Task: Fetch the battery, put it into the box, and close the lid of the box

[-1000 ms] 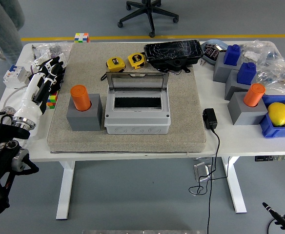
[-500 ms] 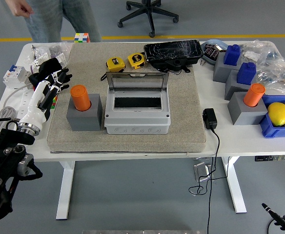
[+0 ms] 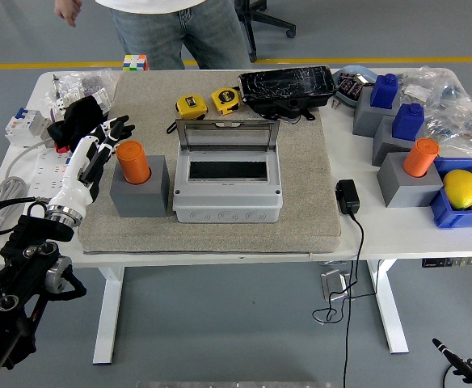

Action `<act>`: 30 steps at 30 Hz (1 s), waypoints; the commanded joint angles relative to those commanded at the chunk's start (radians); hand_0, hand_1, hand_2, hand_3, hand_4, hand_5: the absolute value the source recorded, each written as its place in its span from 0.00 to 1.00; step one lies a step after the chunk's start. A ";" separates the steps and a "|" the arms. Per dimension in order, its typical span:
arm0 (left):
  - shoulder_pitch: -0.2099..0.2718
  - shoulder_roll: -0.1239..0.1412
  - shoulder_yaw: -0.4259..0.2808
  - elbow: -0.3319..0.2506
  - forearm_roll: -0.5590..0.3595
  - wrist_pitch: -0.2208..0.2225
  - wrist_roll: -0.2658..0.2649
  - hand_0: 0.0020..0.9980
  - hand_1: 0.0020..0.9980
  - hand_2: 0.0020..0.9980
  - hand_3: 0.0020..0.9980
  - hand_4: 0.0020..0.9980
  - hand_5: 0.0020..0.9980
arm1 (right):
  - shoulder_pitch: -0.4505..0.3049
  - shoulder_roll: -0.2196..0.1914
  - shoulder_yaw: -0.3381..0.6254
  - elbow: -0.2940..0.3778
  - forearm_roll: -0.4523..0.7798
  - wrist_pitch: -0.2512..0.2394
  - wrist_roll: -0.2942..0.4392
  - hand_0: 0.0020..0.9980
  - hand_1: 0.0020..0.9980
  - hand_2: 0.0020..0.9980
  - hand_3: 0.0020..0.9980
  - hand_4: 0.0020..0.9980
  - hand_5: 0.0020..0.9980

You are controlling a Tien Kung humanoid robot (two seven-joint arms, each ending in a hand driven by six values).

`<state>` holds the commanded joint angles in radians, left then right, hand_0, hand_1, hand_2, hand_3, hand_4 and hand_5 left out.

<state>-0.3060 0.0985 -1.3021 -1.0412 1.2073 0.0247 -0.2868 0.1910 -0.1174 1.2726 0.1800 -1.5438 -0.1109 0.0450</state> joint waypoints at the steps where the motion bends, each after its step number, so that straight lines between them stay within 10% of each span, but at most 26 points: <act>1: -0.003 -0.001 0.002 0.002 -0.001 0.000 0.000 0.79 0.82 0.77 0.81 1.00 0.82 | 0.000 0.000 -0.001 0.000 0.000 0.000 0.000 0.91 0.89 0.82 0.87 1.00 1.00; 30: -0.046 -0.023 0.032 0.066 0.021 -0.002 0.000 0.79 0.81 0.76 0.79 1.00 0.59 | 0.002 0.001 0.009 0.000 0.001 -0.001 0.001 0.91 0.89 0.81 0.87 1.00 1.00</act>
<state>-0.3521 0.0759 -1.2705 -0.9749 1.2282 0.0222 -0.2867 0.1932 -0.1164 1.2816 0.1800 -1.5427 -0.1117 0.0462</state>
